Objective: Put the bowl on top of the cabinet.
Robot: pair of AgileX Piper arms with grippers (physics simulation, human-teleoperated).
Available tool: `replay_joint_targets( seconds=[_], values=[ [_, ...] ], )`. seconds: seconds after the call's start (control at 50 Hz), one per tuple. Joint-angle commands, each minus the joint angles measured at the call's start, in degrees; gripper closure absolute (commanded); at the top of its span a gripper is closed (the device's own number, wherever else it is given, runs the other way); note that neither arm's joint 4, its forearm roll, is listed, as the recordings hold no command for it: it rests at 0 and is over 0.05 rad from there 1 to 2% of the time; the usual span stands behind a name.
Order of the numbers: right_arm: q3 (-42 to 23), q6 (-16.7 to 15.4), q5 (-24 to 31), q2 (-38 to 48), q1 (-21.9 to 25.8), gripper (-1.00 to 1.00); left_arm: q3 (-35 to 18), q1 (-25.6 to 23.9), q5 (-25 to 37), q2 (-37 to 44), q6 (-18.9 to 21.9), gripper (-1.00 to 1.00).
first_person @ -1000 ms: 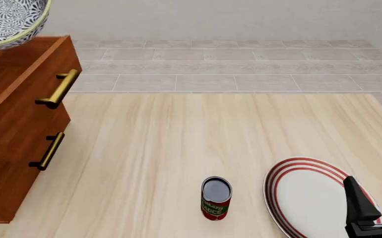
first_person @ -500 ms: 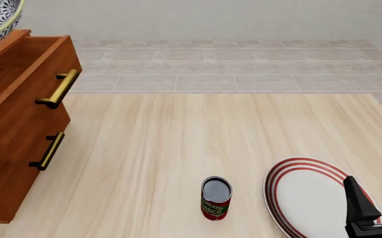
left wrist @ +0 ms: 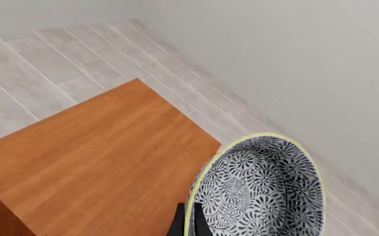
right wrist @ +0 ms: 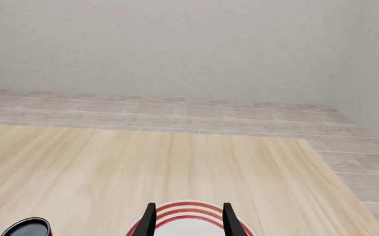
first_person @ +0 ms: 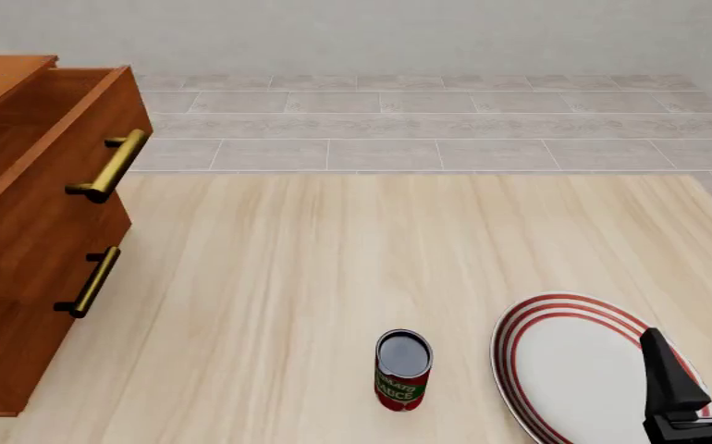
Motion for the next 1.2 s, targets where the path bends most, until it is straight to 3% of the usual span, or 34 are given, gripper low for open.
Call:
replay_joint_targets(
  seconds=[0.02, 1.2],
  values=[
    [0.0, 0.01, 0.05, -0.02, -0.01, -1.0, -0.19, 2.48, -0.52, -0.45, -0.27, 1.0],
    [0.0, 0.1, 0.56, -0.55, -0.2, -1.0, 5.61, 7.52, -3.65, -0.01, -0.29, 1.0]
  ],
)
